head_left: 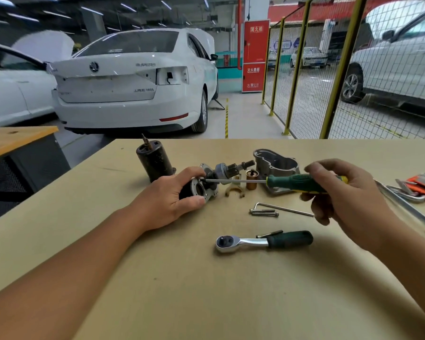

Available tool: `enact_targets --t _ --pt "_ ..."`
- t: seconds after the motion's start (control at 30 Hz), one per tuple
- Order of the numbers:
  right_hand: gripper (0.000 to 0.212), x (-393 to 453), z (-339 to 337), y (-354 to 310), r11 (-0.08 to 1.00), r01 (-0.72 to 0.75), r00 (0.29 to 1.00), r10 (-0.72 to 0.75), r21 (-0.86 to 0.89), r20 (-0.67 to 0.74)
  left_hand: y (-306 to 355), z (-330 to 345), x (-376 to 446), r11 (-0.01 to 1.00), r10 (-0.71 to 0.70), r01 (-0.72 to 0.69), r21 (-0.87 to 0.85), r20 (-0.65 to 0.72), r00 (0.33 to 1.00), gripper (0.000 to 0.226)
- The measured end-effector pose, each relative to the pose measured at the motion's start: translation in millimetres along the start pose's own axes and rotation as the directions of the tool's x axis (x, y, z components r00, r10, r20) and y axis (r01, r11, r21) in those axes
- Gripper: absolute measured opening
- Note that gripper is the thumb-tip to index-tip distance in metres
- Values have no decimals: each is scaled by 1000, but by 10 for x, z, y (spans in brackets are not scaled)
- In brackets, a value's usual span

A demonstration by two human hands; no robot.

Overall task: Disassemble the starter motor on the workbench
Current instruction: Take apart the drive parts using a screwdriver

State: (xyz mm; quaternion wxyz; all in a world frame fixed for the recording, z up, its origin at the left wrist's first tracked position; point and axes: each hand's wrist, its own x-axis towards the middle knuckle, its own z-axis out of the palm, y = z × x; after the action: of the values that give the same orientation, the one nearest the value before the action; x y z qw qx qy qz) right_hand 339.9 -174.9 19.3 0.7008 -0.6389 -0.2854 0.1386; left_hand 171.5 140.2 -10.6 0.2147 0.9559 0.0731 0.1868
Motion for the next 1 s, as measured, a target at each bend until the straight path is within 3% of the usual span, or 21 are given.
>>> enact_targets --t 0.23,0.33,0.43,0.57,0.63,0.77,0.87,1.0 --pt "48 20 -31 -16 981 8 1000 -9 195 5 8 -4 -17 998 -43 43 35 -7 999 66" --pt "33 3 -28 -48 989 -14 1000 14 146 -5 12 4 -23 996 -45 45 78 -7 999 69" --pt "39 35 -70 -39 999 -33 999 33 -12 -18 37 0 -19 996 -49 50 71 -11 999 69" --pt "28 69 -136 -16 994 -8 999 2 111 48 80 -25 -18 994 -50 49 93 9 999 76" --pt "38 75 -155 5 988 -14 998 4 155 67 95 -41 -17 994 -55 53 101 24 998 83" --pt "30 42 -76 -26 997 10 999 -12 70 36 93 -58 -9 990 -44 39 135 33 998 86" --pt "37 51 -85 -52 999 13 1000 -13 -43 11 94 -64 -6 991 -35 32 128 27 999 87" --pt "39 51 -151 -38 998 -28 998 25 50 54 107 -64 -8 994 -19 15 109 32 999 86"
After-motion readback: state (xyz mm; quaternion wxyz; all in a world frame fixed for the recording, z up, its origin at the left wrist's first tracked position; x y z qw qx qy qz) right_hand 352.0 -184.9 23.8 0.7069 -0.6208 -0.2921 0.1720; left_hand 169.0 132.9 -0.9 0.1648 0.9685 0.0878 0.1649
